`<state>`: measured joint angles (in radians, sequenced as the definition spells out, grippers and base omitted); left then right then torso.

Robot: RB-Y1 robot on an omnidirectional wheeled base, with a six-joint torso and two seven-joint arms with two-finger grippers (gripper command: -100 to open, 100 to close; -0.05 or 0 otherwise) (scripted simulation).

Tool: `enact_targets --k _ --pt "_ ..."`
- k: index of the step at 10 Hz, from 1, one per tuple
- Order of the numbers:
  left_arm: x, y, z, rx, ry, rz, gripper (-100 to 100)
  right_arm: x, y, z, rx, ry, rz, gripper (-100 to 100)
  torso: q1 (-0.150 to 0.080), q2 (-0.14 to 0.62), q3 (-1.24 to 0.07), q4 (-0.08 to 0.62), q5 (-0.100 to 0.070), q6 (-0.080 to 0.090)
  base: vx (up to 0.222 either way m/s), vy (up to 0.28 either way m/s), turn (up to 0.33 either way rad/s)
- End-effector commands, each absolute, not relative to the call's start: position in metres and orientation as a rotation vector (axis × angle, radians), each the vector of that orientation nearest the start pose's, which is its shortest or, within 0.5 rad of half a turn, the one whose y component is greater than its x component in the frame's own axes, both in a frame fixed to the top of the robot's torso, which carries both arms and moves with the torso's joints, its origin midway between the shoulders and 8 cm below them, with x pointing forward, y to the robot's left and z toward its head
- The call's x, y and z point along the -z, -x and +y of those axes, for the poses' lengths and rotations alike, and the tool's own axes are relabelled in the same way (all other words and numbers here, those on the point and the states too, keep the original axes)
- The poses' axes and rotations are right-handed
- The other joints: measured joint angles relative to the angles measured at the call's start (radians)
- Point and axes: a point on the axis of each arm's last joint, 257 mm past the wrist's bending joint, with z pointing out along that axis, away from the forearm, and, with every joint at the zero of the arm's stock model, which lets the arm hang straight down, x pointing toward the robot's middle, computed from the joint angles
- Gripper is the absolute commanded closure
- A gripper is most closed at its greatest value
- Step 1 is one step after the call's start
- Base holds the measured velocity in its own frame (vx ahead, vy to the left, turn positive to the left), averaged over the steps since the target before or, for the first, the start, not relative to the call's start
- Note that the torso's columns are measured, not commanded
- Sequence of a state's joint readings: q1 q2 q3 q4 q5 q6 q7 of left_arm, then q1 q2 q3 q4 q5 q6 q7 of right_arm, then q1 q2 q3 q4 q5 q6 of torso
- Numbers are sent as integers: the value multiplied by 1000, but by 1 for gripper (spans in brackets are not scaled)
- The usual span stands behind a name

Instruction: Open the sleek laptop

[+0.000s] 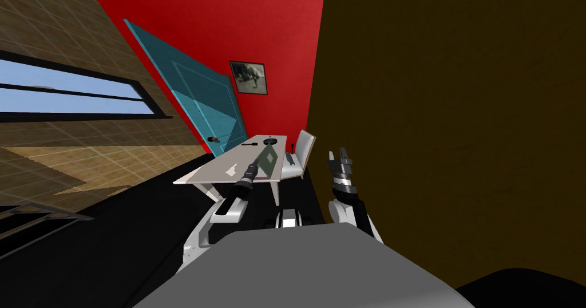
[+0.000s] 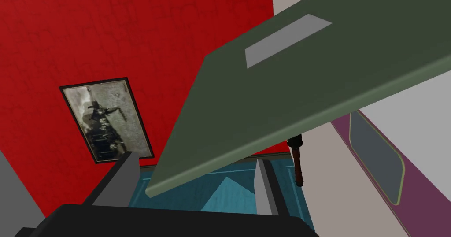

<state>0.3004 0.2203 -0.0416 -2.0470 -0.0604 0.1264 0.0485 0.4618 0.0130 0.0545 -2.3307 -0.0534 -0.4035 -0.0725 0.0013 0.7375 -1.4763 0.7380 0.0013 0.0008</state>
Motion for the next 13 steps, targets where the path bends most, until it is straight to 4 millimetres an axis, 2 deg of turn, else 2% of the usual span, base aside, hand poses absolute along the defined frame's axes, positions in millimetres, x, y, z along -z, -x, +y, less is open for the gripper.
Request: enact_targets --k 1,9,10,13 --pt "169 -467 269 1136 1079 1233 100 -41 -354 -264 -1473 -742 559 0 -4 1 1 1 -1 0 -11 80 19" --pt "201 -481 248 1388 1336 1058 100 -41 -354 -264 -1473 -742 559 0 -3 3 2 2 -2 -1 -12 108 -1" --pt "202 -480 251 1361 1320 1082 100 -41 -354 -264 -1473 -742 559 0 -2 3 2 2 -2 -1 -4 46 -5" --pt "222 -484 240 1460 1411 1007 100 -41 -354 -264 -1473 -742 559 0 -1 2 1 1 -1 -1 -6 70 -5"
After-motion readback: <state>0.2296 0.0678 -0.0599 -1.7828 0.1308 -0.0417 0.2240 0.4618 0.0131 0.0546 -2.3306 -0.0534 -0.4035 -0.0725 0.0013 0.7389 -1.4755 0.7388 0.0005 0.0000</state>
